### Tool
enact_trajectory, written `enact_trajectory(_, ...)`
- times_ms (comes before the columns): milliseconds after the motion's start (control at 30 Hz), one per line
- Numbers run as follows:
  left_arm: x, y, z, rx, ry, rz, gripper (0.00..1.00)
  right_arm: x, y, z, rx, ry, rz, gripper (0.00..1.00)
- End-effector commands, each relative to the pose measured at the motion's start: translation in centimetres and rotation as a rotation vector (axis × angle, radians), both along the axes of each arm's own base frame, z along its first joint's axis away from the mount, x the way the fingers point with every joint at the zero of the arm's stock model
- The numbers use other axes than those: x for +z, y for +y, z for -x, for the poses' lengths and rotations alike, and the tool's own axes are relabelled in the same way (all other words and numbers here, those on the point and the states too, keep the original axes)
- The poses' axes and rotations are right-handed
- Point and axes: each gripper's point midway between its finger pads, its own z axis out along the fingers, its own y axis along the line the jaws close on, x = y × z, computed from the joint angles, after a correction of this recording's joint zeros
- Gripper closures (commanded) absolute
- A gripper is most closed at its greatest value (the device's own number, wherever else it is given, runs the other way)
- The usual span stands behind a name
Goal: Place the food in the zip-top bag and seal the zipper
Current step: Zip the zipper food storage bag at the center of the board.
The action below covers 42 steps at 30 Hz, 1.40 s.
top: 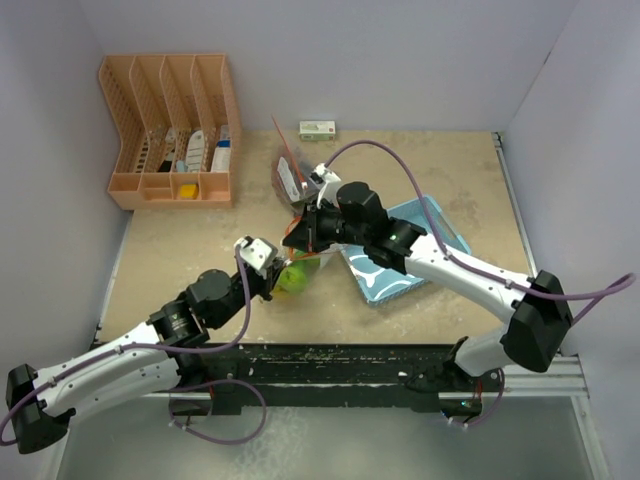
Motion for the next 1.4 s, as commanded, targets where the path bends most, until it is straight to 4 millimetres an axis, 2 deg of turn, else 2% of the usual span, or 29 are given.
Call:
enact_trajectory(0,2.2,0.6,-0.9,0.075,-0.020,0.082,0.75,1.8,0.2,-1.6,-0.074,-0.002,-0.058,1.00)
enact_trajectory(67,1.9,1.4,-1.2,0.123,-0.001,0.078,0.58,2.6,-0.5,-2.4,-0.126,-0.013,-0.074,1.00)
enact_trajectory(200,1.5,2.9,-1.6,0.209,0.014,0.091,0.41,4.1,-1.5,-3.3,-0.169,-0.021,-0.110,1.00)
enact_trajectory(300,1.9,3.0,-1.7,0.220,0.006,0.123,0.36,4.4,-1.5,-3.5,-0.157,0.003,-0.133,1.00)
enact_trajectory(433,3.7,1.9,-0.9,0.139,-0.016,0.201,0.34,4.5,-1.6,-3.8,-0.148,0.034,-0.167,1.00)
enact_trajectory(500,4.1,1.5,-0.6,0.108,-0.030,0.229,0.32,4.7,-1.7,-4.0,-0.148,0.052,-0.190,1.00)
enact_trajectory(700,2.7,0.0,-1.0,0.062,-0.096,0.231,0.32,5.3,-1.4,-4.4,-0.144,0.089,-0.222,1.00)
enact_trajectory(833,1.8,-0.7,-2.4,0.094,-0.133,0.205,0.32,6.4,-1.3,-4.5,-0.136,0.078,-0.237,1.00)
enact_trajectory(1000,2.9,-1.2,-3.6,0.115,-0.249,0.184,0.27,6.3,-0.9,-4.5,-0.114,0.082,-0.225,1.00)
enact_trajectory(1067,3.1,-1.1,-4.3,0.142,-0.286,0.156,0.21,6.2,-0.8,-4.4,-0.106,0.084,-0.224,1.00)
enact_trajectory(1133,3.6,-1.0,-4.6,0.158,-0.320,0.134,0.00,6.1,-0.7,-4.4,-0.101,0.085,-0.222,1.00)
enact_trajectory(1367,5.0,-0.8,-5.2,0.177,-0.431,0.042,0.01,6.1,-0.6,-4.4,-0.091,0.079,-0.216,1.00)
